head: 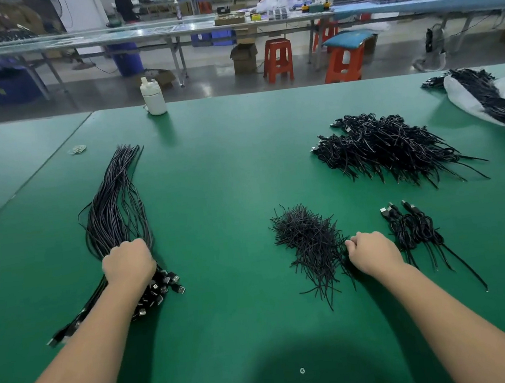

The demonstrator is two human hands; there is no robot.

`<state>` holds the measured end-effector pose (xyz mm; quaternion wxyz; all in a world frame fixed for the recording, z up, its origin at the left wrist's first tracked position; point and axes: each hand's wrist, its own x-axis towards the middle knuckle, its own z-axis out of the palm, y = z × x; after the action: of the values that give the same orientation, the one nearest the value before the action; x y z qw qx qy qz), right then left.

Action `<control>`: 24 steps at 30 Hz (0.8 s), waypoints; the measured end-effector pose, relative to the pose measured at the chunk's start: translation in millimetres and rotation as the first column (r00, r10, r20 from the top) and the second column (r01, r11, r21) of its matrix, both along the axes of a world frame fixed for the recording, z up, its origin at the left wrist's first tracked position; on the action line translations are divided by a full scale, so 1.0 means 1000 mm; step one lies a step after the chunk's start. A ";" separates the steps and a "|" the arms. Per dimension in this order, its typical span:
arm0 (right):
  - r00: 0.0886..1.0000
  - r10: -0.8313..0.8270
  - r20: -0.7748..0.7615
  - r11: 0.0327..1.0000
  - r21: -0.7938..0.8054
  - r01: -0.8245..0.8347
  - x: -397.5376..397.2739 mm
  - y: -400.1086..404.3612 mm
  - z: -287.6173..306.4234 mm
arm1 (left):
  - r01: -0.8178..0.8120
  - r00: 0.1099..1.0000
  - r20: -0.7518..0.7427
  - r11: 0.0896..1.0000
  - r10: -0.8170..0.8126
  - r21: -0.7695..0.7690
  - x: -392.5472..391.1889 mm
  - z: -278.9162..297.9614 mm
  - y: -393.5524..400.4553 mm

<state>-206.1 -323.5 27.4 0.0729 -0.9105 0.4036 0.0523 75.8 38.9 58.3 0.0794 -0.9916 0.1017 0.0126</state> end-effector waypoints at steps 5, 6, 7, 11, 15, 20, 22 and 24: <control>1.000 0.000 0.001 1.000 0.020 0.000 0.000 0.001 0.001 | 0.212 0.977 0.041 0.975 -0.209 -0.067 -0.017 0.012 -0.044; 1.000 0.000 0.001 1.000 0.025 0.000 -0.001 0.001 0.001 | 0.270 0.963 0.020 0.960 -0.269 -0.071 -0.024 0.015 -0.055; 1.000 0.000 0.001 1.000 0.029 0.000 -0.002 0.001 0.002 | 0.329 0.944 -0.006 0.942 -0.330 -0.073 -0.034 0.017 -0.067; 1.000 -0.011 -0.012 0.995 0.095 0.012 -0.003 0.000 0.004 | 0.457 0.866 -0.129 0.869 -0.483 -0.187 -0.074 0.020 -0.106; 0.996 -0.014 0.089 0.983 0.183 -0.003 0.001 0.005 0.012 | 0.357 0.830 -0.192 0.764 -0.523 -0.537 -0.097 0.031 -0.130; 0.796 0.280 0.537 0.934 0.042 -0.356 0.012 0.044 0.038 | -0.382 0.624 -0.511 0.340 -0.592 -0.860 -0.115 0.058 -0.144; 0.736 0.296 0.609 0.873 0.140 -0.467 0.017 0.067 0.048 | -0.619 0.506 -0.544 0.158 -0.669 -0.769 -0.118 0.066 -0.144; 0.672 0.199 0.713 0.826 0.248 -0.507 0.022 0.087 0.056 | -0.731 0.451 -0.539 0.052 -0.712 -0.680 -0.123 0.068 -0.142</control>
<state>-184.3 -236.3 83.7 0.3956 -0.8912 0.1404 -0.1720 -46.8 -103.0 126.5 -0.6961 -0.5464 0.0916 0.4566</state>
